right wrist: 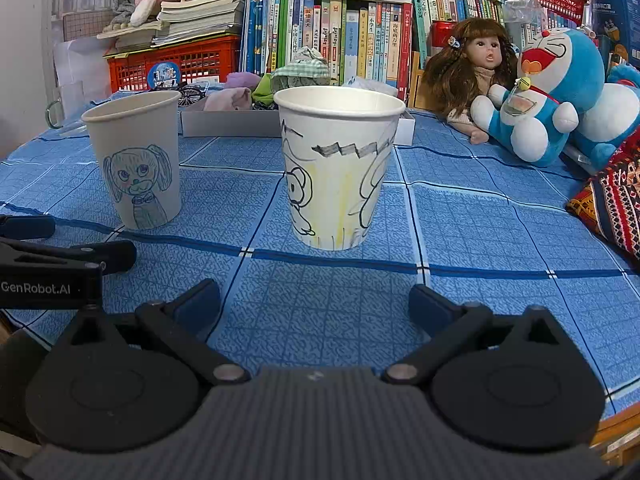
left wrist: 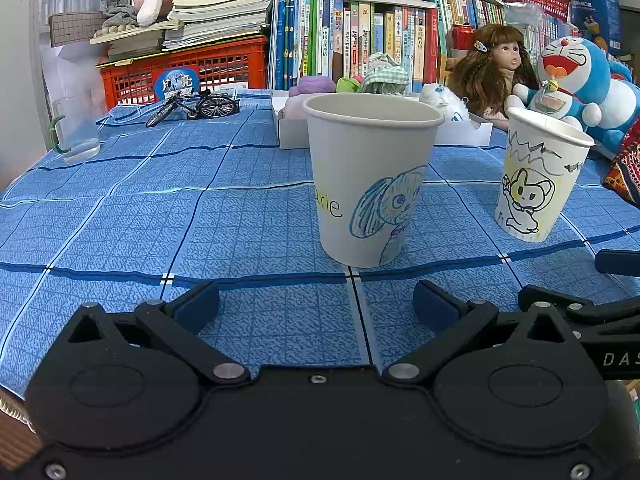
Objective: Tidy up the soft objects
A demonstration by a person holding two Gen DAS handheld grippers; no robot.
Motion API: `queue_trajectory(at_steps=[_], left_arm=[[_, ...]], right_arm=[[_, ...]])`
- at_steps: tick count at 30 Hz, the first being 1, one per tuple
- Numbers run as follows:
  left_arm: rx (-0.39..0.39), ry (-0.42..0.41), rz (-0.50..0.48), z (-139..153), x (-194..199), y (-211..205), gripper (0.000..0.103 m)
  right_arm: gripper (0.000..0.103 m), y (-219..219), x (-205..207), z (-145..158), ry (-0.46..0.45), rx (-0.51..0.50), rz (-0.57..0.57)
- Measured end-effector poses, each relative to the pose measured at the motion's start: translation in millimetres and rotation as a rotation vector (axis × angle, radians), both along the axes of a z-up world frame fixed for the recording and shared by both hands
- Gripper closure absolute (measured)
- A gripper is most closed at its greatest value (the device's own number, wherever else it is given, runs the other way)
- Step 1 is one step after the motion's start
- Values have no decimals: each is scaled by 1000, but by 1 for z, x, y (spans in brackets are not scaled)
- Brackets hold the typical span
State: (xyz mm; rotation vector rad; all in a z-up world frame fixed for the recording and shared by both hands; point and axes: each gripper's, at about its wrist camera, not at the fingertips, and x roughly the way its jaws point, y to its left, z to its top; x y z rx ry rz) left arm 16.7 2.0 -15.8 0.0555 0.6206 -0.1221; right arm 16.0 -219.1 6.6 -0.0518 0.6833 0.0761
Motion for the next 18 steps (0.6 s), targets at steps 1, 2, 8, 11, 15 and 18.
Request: queue_trajectory(at_steps=[1,2,8,11,15,18], left_arm=[[0,0,0,0,0,0,0],[0,-1,0,0,0,0,0],[0,-1,0,0,0,0,0],[1,-1,0,1,0,0,0],[1,-1,0,1,0,0,0],[1,-2,0,1,0,0,0]], right_arm=[[0,0,0,0,0,0,0],[0,0,0,0,0,0,0],[0,0,0,0,1,0,0],[0,0,0,0,0,0,0],[0,0,0,0,0,0,0],[0,0,0,0,1,0,0]])
